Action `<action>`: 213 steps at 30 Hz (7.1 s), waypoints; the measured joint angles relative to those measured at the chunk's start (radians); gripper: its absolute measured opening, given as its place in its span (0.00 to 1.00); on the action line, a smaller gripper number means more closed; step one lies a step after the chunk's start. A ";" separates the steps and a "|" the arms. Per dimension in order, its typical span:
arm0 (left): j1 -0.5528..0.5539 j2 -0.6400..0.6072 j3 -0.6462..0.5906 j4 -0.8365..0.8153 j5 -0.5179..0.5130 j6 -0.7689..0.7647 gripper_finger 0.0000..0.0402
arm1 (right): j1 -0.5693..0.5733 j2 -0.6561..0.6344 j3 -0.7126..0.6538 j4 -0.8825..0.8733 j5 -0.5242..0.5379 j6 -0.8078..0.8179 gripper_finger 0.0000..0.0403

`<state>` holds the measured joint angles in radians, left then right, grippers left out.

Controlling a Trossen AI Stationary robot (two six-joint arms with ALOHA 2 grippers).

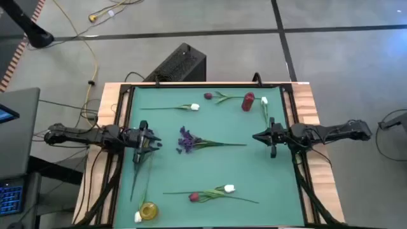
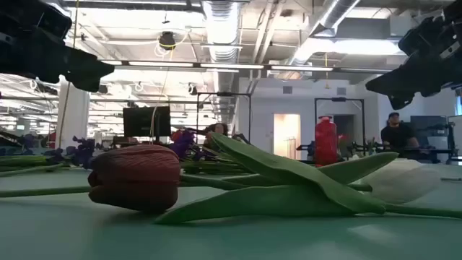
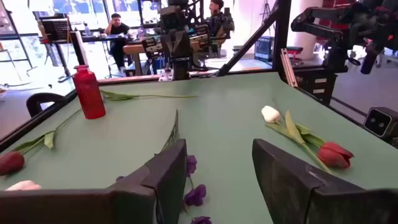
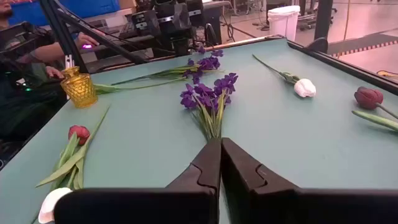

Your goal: Sort flowers into vase by color

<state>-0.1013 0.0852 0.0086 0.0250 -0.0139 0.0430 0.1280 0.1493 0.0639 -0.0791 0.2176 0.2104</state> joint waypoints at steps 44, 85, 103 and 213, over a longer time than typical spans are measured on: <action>0.000 0.000 0.000 0.000 0.000 -0.002 0.43 | 0.000 0.000 0.000 0.000 0.000 0.000 0.10; 0.000 0.000 0.000 0.001 -0.008 -0.200 0.43 | 0.000 0.000 0.000 0.003 0.000 0.000 0.10; 0.000 0.139 0.016 0.236 -0.292 -0.132 0.43 | -0.102 0.116 0.207 -0.202 0.016 0.315 0.10; 0.056 0.536 0.150 0.223 -0.472 0.004 0.43 | 0.076 1.733 1.051 1.258 -0.246 -0.239 0.05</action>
<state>-0.0448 0.6216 0.1589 0.2480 -0.4861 0.0467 0.2044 1.8819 1.1153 1.1789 -0.0285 -0.0284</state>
